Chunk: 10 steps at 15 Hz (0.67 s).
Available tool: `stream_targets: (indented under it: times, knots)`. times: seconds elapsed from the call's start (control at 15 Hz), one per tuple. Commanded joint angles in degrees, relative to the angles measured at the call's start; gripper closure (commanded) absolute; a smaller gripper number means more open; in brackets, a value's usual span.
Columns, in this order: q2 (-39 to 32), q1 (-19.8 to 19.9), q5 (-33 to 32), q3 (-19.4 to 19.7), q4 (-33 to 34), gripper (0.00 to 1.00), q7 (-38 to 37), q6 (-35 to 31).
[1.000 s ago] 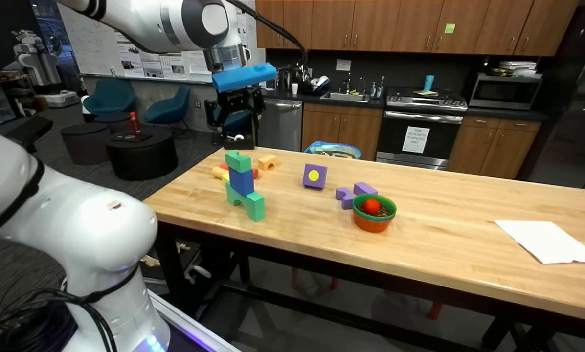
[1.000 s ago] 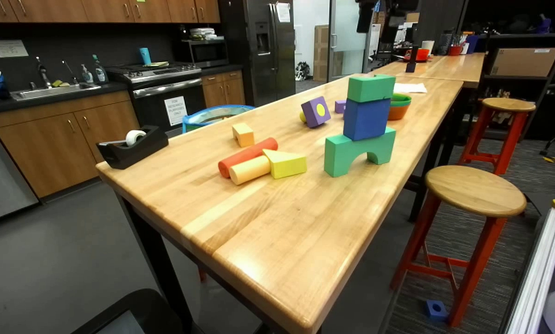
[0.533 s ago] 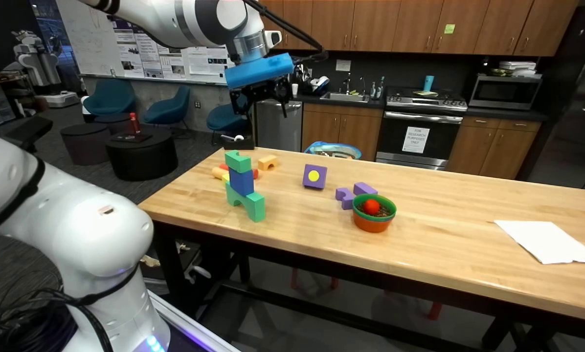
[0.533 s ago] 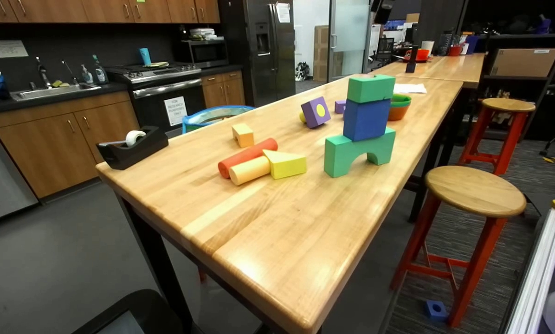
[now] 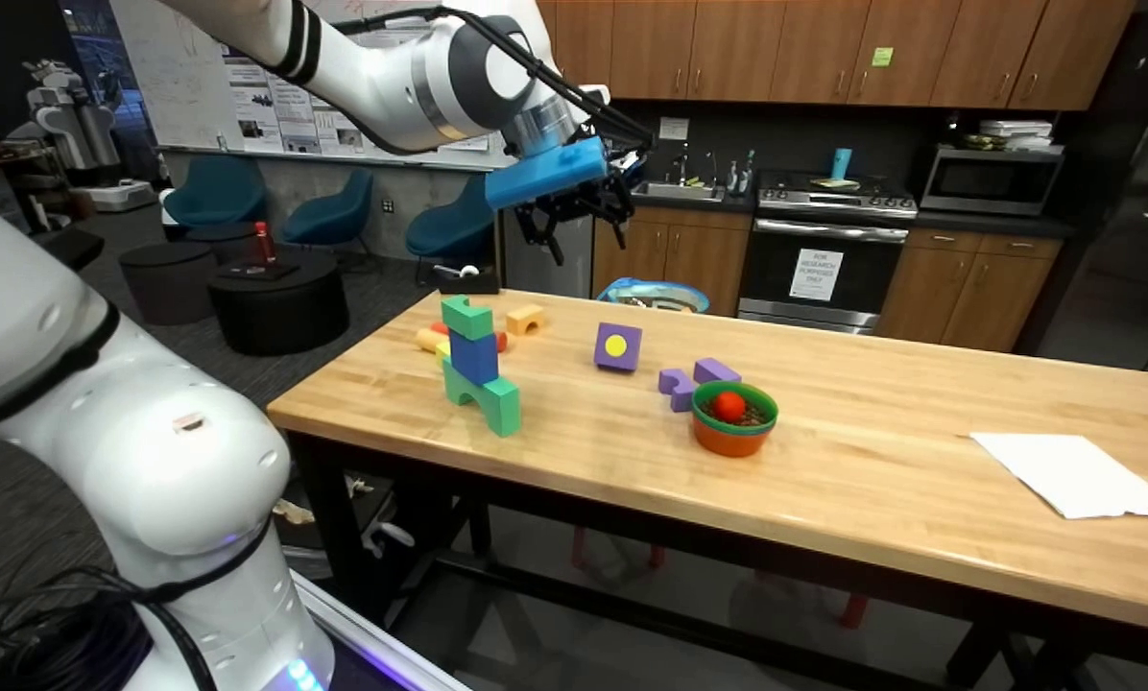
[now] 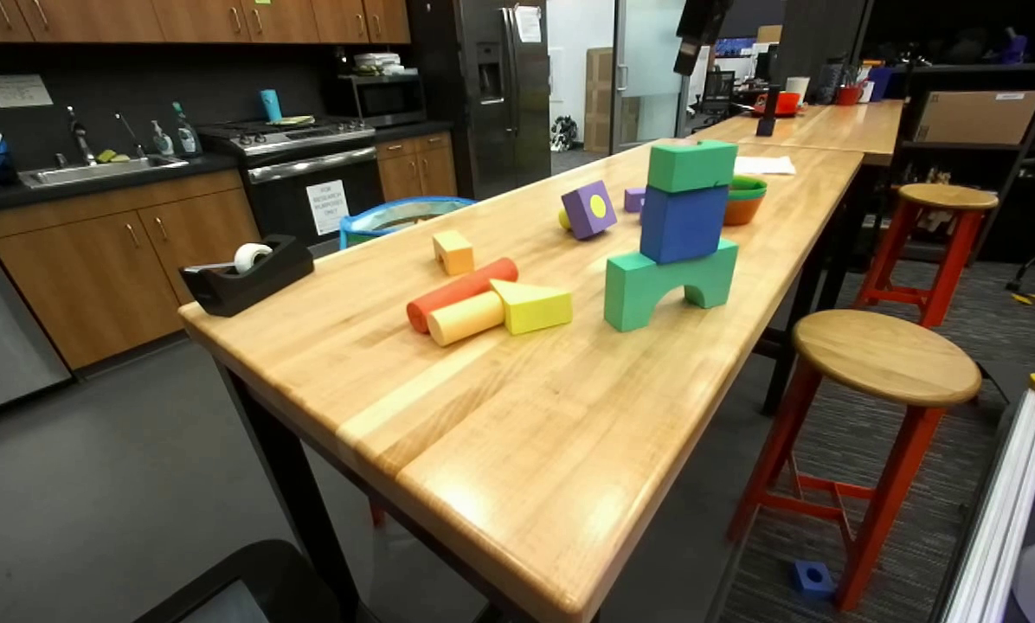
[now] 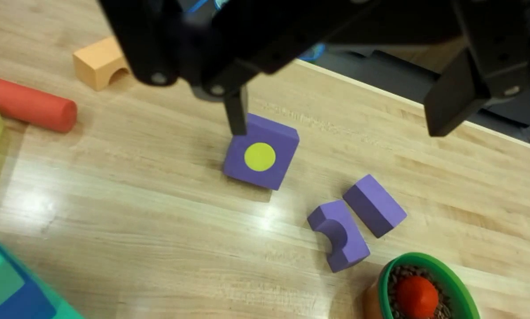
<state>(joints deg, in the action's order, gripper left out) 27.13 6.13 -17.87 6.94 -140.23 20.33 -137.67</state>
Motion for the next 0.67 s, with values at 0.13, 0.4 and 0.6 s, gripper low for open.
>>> stream_targets:
  times: [0.13,0.4,0.6]
  knots:
    - [-9.84,1.91,-6.11,-1.41,5.50,0.00,-4.37,-0.33]
    - [-15.59,2.26,-8.88,-1.07,8.65,0.00,-5.61,0.35]
    - [-19.87,2.47,-8.82,-0.07,11.05,0.00,-4.93,0.35]
